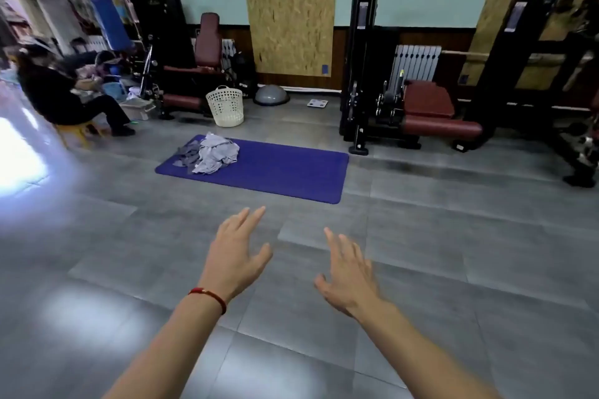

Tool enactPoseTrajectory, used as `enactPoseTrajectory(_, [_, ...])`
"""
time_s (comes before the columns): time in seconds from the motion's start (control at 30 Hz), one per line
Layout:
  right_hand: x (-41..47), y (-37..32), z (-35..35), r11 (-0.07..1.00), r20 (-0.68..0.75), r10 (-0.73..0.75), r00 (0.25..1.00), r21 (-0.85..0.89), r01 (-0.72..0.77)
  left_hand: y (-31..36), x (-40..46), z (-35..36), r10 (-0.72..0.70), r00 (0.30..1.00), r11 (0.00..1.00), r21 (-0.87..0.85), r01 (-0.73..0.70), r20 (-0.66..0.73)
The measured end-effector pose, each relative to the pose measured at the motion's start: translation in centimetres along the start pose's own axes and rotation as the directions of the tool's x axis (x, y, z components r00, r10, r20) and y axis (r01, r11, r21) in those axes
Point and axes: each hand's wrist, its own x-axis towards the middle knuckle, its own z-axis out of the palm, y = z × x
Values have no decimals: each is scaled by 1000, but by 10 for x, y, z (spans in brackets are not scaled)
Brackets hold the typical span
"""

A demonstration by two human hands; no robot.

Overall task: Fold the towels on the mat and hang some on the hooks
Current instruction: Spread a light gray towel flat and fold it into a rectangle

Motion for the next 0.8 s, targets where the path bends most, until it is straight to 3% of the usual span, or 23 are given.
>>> enactPoseTrajectory(0.13, [86, -7, -6, 996, 29, -83, 996, 19, 83, -17, 72, -4, -127, 990, 991, -35, 129, 57])
enactPoseTrajectory(0.33, [222, -43, -8, 990, 124, -122, 985, -56, 130, -68, 171, -11, -174, 983, 957, 246, 157, 51])
enactPoseTrajectory(0.53, [351, -94, 30, 984, 190, -150, 970, -67, 165, -170, 264, -8, -269, 944, 963, 25, 269, 190])
enactPoseTrajectory(0.8, [503, -194, 76, 993, 235, -84, 968, -66, 102, -321, 396, -23, -242, 948, 969, 107, 223, 206])
